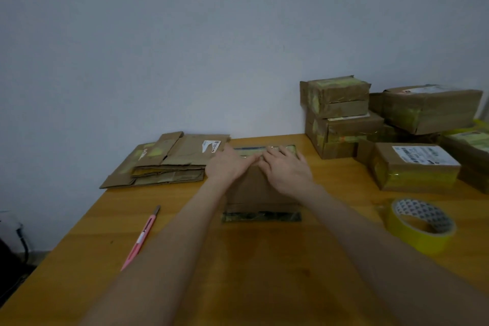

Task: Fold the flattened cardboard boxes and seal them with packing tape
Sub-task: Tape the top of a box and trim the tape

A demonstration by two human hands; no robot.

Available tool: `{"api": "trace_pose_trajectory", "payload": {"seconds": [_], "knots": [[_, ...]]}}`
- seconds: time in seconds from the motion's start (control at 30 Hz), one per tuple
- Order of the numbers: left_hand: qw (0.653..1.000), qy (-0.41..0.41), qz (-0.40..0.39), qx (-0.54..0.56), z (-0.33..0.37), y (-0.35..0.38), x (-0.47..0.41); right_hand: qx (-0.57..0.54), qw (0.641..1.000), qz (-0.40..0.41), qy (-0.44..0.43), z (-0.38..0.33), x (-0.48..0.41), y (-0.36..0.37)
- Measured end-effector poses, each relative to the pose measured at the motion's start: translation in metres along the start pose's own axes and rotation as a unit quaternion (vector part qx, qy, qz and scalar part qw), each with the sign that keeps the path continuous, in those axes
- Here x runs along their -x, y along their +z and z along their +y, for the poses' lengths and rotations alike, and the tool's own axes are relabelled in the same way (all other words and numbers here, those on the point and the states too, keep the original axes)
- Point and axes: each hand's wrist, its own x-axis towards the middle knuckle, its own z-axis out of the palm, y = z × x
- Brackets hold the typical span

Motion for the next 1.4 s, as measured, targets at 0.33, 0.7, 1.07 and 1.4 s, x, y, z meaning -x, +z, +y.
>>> {"api": "trace_pose_trajectory", "payload": {"seconds": [0.33,0.7,1.07,1.4], "knots": [[0.971,-0.044,-0.055,0.226,-0.028,-0.007,0.004,-0.186,0.963,-0.013,0.196,0.012,-0.001,-0.008],[0.909,0.010,0.057,0.412,-0.007,-0.032,0.005,-0.389,0.895,0.126,0.177,0.033,-0.009,-0.039],[0.804,0.243,0.094,0.535,0.164,-0.085,0.035,-0.381,0.785,0.435,0.223,0.119,0.013,-0.148],[0.828,0.267,0.073,0.487,0.285,-0.045,-0.047,-0.389,0.803,0.399,0.213,0.218,-0.043,-0.180]]}}
